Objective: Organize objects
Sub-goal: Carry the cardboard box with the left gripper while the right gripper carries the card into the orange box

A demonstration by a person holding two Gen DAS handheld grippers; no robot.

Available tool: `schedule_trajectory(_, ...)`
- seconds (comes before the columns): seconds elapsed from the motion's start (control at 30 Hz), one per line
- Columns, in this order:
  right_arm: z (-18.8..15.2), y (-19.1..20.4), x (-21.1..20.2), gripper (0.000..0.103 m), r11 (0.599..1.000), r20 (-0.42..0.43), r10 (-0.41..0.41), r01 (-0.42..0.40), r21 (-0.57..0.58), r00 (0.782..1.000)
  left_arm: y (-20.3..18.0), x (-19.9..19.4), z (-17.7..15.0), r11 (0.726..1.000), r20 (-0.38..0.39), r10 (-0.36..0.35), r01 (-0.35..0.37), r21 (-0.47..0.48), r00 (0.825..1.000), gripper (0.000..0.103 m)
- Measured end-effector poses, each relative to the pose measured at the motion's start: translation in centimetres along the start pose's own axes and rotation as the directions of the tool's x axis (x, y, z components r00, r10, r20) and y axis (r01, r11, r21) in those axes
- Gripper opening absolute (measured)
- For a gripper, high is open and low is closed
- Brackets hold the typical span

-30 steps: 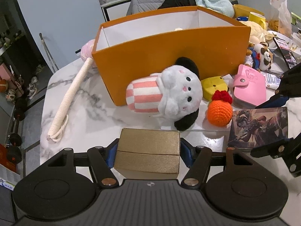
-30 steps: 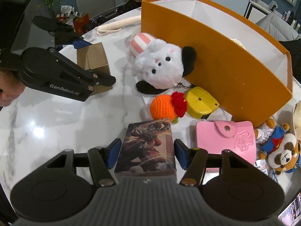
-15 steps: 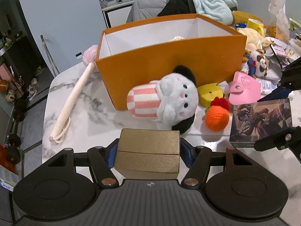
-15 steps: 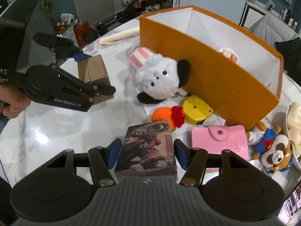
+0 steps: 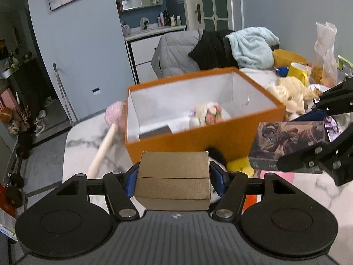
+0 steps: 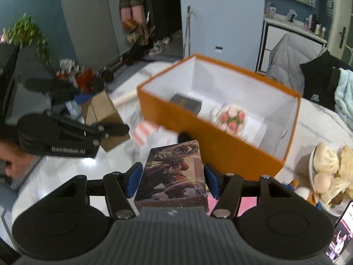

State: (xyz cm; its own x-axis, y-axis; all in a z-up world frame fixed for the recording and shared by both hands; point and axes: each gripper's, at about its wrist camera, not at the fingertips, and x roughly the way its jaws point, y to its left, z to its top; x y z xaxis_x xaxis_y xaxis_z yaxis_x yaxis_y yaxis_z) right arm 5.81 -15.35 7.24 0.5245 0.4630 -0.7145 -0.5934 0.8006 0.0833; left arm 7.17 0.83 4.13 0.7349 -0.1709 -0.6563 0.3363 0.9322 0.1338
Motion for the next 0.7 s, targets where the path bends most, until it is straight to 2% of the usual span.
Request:
schedule_trajectory(0.27,3.6,-2.7,-1.2,0.062,0.997,0.096,-0.035,0.028,0.077,0.995,-0.7,1.1,4.7,1.0,0.051,0.011,-0.01,-0.004,0.999,0.074)
schedule_trajectory(0.7,6.6,-7.2,1.6,0.062,0.981,0.115,-0.095,0.073,0.178,0.989,-1.6,4.6,9.3,0.999,0.06,0.045,-0.045,-0.006,0.997,0.074)
